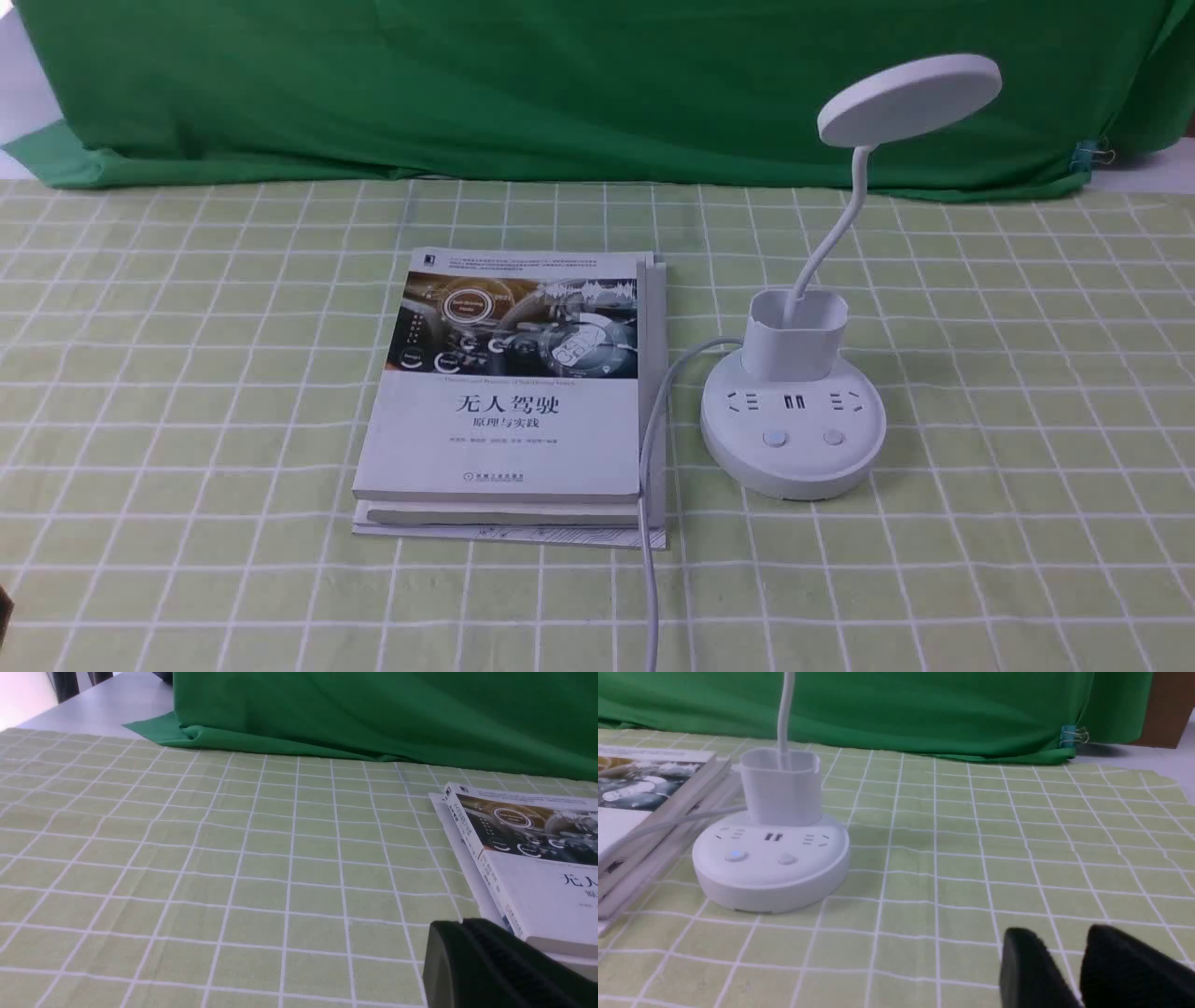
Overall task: Turn on the table lamp on the green coffee tablecloth with your hand.
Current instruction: 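Press the button on the base of the white desk lamp with the right gripper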
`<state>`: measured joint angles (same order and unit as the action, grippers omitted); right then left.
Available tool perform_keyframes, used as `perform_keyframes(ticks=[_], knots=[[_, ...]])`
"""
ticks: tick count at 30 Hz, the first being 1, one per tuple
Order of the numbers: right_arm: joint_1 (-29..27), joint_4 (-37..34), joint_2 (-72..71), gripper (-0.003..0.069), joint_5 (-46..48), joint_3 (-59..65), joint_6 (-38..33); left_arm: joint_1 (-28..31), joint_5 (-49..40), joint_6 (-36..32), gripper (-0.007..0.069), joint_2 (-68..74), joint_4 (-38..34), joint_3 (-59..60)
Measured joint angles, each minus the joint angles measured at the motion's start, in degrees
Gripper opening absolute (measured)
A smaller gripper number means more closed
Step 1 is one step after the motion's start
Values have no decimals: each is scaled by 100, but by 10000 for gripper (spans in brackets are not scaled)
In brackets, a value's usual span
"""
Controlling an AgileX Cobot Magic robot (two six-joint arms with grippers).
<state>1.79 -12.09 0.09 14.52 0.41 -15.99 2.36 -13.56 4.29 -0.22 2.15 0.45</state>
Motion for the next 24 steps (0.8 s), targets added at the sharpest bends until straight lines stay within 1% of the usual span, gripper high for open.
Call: perform_keyframes(ticks=[12, 17, 20, 22, 23, 24], knots=[[0, -7, 0, 239, -7, 0, 0, 0, 0, 0, 3, 0, 0, 0], [0, -7, 0, 239, -171, 0, 0, 0, 0, 0, 3, 0, 0, 0], [0, -7, 0, 239, -216, 0, 241, 0, 0, 0, 3, 0, 0, 0], [0, -12, 0, 239, -306, 0, 653, 0, 0, 0, 3, 0, 0, 0], [0, -12, 0, 239, -441, 0, 985, 0, 0, 0, 3, 0, 0, 0], [0, -12, 0, 239, -463, 0, 1050, 0, 0, 0, 3, 0, 0, 0]])
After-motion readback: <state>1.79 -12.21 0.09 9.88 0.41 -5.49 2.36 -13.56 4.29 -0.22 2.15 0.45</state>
